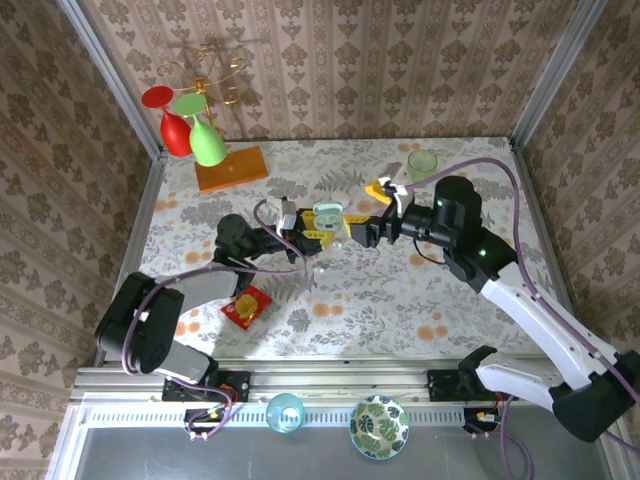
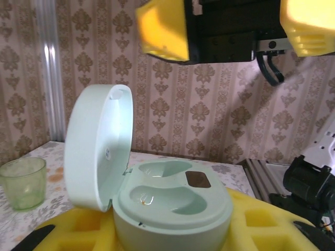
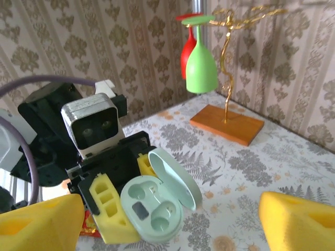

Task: Insert wireless bluetooth earbuds into charging case

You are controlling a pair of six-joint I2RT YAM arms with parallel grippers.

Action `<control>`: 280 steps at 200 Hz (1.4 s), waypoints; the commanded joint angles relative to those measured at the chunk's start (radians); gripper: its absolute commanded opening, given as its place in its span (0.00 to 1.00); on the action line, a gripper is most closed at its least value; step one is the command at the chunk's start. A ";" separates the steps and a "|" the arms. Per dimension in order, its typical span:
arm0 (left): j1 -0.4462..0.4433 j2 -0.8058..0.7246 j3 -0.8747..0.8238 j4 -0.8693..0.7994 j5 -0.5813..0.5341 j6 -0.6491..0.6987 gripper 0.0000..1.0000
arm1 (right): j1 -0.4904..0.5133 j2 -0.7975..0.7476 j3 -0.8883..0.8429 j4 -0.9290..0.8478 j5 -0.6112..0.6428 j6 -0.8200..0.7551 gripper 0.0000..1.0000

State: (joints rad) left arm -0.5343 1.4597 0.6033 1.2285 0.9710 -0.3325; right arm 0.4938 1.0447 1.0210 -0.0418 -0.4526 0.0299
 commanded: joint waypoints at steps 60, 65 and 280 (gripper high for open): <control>0.022 -0.076 -0.031 0.053 -0.035 0.028 0.21 | -0.150 0.078 -0.179 0.013 0.185 0.375 0.84; 0.022 -0.078 -0.031 0.052 -0.033 0.027 0.21 | -0.149 0.113 -0.164 -0.012 0.180 0.378 0.84; 0.008 -0.052 -0.023 0.051 -0.007 0.005 0.22 | -0.044 1.109 0.414 -0.163 -0.189 0.275 0.77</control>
State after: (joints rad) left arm -0.5182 1.4014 0.5732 1.2404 0.9398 -0.3183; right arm 0.4538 2.1414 1.4326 -0.1562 -0.5858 0.3389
